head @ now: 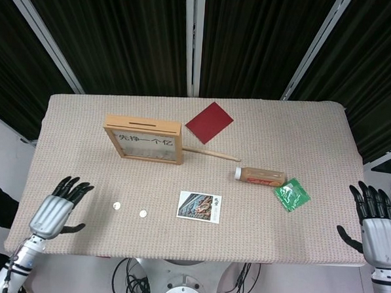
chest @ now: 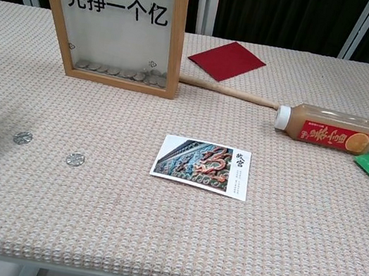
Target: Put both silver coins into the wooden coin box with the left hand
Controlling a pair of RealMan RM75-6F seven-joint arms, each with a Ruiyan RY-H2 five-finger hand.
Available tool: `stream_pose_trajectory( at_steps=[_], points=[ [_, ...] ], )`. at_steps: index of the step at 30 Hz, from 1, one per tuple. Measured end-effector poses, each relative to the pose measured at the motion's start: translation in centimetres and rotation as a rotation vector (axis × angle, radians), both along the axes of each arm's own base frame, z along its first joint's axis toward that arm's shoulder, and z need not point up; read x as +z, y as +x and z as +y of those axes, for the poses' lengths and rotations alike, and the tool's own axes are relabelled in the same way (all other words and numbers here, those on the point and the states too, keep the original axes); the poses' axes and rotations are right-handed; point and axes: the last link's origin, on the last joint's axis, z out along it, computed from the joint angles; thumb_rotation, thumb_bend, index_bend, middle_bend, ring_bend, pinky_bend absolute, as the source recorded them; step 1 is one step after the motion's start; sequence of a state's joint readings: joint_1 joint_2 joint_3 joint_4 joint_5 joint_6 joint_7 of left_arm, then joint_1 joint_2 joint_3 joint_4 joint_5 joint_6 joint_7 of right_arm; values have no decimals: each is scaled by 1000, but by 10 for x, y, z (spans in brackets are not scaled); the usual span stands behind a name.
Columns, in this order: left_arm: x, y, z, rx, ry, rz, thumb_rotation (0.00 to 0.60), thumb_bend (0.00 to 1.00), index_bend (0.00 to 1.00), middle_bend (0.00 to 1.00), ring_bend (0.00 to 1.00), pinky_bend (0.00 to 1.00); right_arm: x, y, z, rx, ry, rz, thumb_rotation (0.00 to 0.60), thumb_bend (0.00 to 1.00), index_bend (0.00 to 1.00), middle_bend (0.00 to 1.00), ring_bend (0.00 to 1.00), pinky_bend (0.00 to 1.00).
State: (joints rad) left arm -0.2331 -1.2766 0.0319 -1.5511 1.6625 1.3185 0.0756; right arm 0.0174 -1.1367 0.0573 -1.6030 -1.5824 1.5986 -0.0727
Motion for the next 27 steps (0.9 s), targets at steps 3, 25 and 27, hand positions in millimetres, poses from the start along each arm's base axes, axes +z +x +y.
stream_pose_trajectory(
  at_steps=[3,25,27],
  points=[
    [-17,8,5,-20,-42,-9,600,78,191,129,11,69,-1,0,1,2,12,-11,600,142,0,0,0,0],
    [-79,10,26,-8,-93,52,600,273,327,137,11,72,6,-1,5,16,0,-47,600,85,0,0,0,0],
    [-81,9,27,0,-96,55,600,285,327,137,11,72,5,-2,5,11,1,-46,600,85,0,0,0,0]
  ],
)
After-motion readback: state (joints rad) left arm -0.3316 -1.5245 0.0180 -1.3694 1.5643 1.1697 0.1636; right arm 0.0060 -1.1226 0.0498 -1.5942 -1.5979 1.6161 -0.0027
